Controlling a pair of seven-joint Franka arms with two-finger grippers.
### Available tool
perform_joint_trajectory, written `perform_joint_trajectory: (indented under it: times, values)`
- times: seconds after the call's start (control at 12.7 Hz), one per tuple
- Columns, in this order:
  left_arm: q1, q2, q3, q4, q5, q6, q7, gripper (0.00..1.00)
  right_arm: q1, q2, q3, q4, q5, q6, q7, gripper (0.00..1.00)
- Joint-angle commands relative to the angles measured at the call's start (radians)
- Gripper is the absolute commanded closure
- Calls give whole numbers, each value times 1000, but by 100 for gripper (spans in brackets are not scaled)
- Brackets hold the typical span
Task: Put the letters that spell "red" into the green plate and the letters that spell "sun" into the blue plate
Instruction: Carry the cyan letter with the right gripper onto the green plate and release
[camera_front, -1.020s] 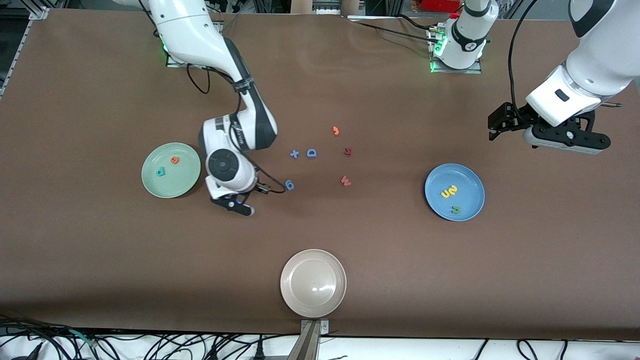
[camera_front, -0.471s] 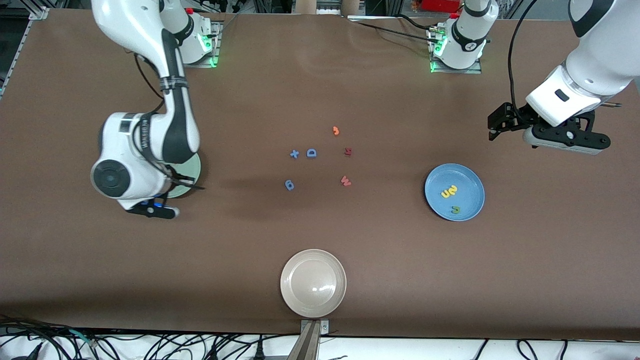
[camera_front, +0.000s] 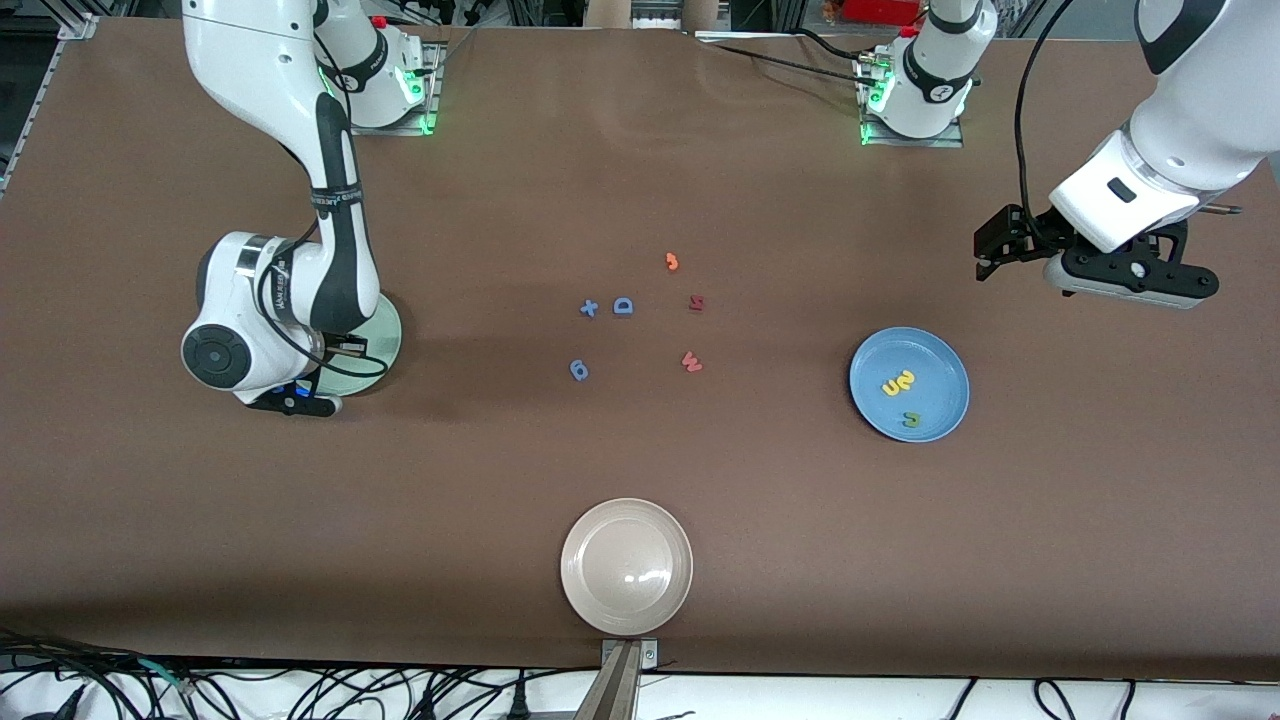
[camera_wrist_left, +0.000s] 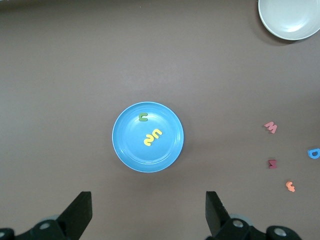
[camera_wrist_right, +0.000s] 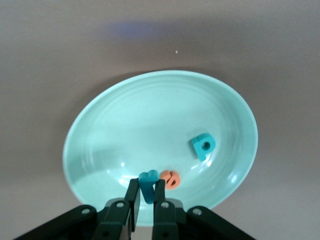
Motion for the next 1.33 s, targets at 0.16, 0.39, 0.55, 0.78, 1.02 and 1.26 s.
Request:
perform_joint_trajectory:
  times: [0.16,0.39,0.55,0.78,1.02,1.26]
  values:
    - [-8,-12,7,-9,-22,9,-5,0,12,7,12,-84,66,142,-45,100]
    - [-8,-12,7,-9,-22,9,-6,0,11,24,26,-88,83,168,-45,100]
    - [-8,-12,7,-9,-22,9,-6,0,9,27,26,-88,83,170,-45,81]
    - [-8,-12,6,-9,-22,9,-6,0,9,27,26,-87,83,168,-47,18]
    - [-8,-12,6,-9,-22,10,-6,0,12,-18,17,-61,83,133,-47,1]
    - [-8,-12,7,-9,-22,9,-5,0,14,-95,-33,11,80,31,-50,1]
